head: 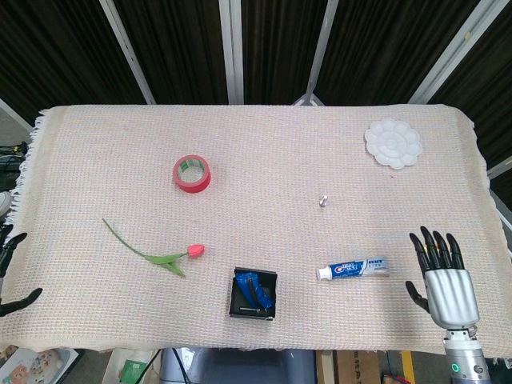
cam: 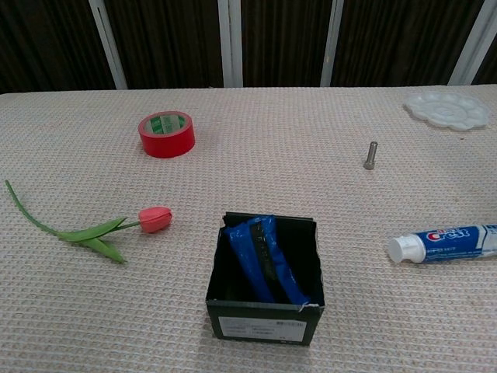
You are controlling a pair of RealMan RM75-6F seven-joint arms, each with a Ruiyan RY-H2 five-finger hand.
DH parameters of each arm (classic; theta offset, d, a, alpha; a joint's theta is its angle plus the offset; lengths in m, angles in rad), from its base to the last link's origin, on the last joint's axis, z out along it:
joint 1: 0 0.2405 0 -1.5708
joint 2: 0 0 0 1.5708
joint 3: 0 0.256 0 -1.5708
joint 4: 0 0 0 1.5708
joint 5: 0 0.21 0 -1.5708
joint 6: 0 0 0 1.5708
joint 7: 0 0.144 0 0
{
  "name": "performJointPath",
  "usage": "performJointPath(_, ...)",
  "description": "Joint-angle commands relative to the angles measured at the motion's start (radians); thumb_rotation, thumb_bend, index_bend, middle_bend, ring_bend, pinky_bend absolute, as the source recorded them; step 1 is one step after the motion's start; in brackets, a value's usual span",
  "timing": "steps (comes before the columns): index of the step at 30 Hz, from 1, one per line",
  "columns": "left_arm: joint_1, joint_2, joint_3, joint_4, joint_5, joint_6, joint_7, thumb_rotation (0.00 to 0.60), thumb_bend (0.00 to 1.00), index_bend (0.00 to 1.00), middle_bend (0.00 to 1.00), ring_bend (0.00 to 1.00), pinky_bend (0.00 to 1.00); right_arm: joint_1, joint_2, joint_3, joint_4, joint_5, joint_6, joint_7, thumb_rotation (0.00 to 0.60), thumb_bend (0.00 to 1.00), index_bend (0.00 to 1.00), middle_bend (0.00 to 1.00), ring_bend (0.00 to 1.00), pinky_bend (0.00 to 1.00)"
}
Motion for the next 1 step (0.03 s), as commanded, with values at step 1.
performJointPath(1,-0.003,-0.001,0.001,0.002,0.001,-0.006,0.0,0.6,0.24,0.13,0.0,0.0,0.0,-0.003,0.012,0.008,0.001,0.003,-0.005,0.018,0.6,0.25,0.08,0.01,0.0,0.0)
